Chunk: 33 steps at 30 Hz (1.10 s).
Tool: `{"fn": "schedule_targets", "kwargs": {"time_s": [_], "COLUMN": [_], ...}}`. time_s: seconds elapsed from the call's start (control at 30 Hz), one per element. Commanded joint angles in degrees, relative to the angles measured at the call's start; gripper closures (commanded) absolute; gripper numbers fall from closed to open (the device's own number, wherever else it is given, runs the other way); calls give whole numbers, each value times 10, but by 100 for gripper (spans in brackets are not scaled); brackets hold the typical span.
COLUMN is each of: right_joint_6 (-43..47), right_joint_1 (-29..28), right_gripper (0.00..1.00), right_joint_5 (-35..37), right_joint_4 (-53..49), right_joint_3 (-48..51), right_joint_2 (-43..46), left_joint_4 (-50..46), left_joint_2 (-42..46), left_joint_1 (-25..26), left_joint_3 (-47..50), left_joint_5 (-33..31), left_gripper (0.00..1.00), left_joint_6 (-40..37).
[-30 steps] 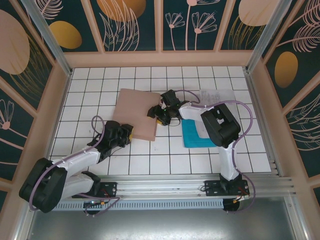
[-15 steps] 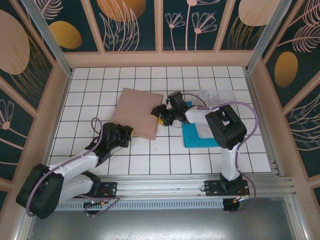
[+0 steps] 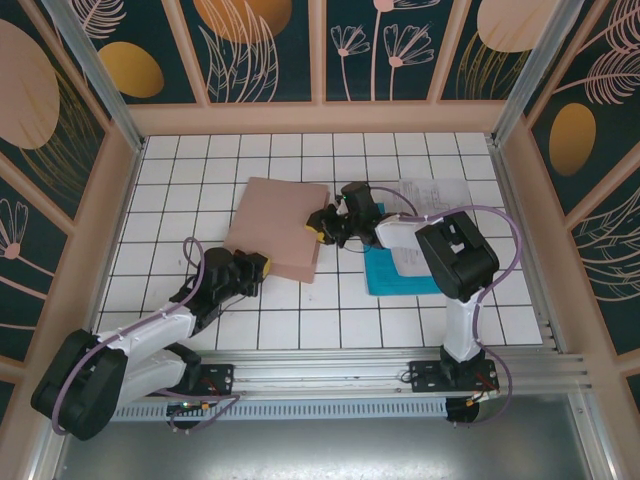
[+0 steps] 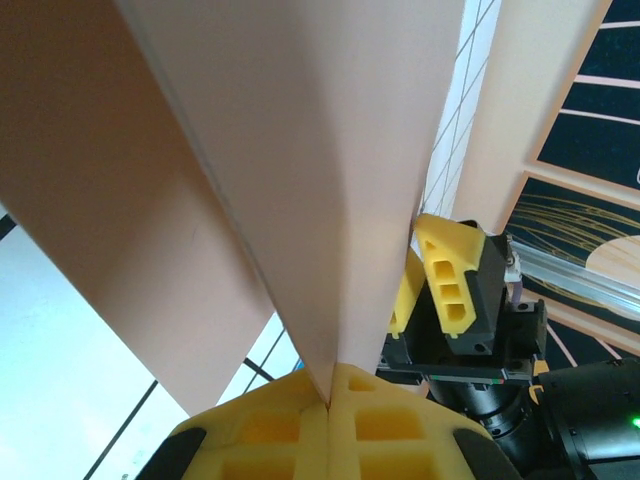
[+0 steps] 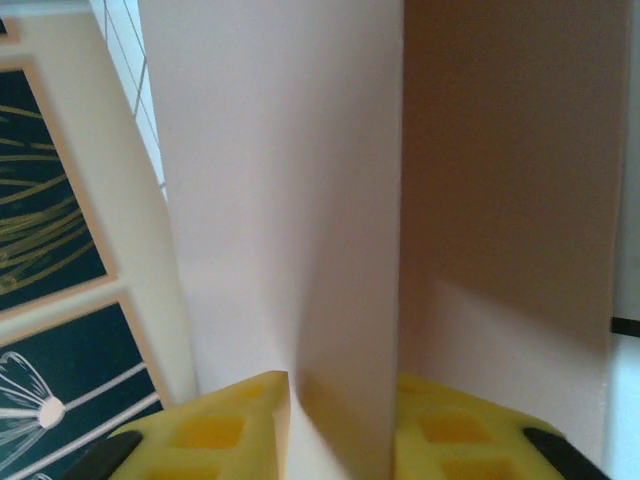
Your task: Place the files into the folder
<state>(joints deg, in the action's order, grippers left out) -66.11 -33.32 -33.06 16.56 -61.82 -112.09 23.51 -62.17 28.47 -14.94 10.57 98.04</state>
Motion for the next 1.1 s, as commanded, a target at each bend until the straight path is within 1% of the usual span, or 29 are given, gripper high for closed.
{"fn": "schedule_targets", "kwargs": {"time_s": [0.0,0.03,0.07,0.1,0.13,0.23,0.3,0.33,0.5,0.67,0.77,0.83,0.9,1.07], "right_joint_6": [14,20,25,28,30,31,39,43,81,107,123,135,142,145], "right_joint_1": [3,3,3,3,3,4,4,4,4,6,7,8,9,14], "right_gripper": [94,100,100,100,100,100,100,100,100,100,100,100,100,100], "right_joint_5": [-3,1,2,3,3,6,10,12,29,44,46,44,42,36], "right_joint_4": [4,-5,-12,-15,-15,-18,-34,-47,-125,-189,-225,-252,-270,-289], "right_joint_3": [2,0,-2,-2,-1,2,-5,-11,-52,-86,-109,-129,-144,-160], "right_joint_2": [18,19,18,19,20,23,24,25,23,27,25,18,15,9], "left_joint_4": [-2,-19,-33,-43,-58,-135,-213,-250,-376,-424,-454,-478,-494,-503], "left_joint_2": [4,5,8,9,10,13,14,12,-11,-58,-99,-135,-169,-219], "left_joint_1": [3,3,3,3,3,3,3,3,3,11,42,76,113,194], "left_joint_3": [3,-3,-8,-12,-19,-59,-102,-127,-236,-340,-398,-441,-471,-518], "left_joint_5": [24,23,21,21,21,21,10,5,-7,18,7,-20,-65,-188], "left_gripper": [100,100,94,86,75,51,44,42,39,40,42,45,47,44], "left_joint_6": [-2,-8,-14,-19,-27,-73,-127,-158,-309,-475,-571,-624,-659,-698]}}
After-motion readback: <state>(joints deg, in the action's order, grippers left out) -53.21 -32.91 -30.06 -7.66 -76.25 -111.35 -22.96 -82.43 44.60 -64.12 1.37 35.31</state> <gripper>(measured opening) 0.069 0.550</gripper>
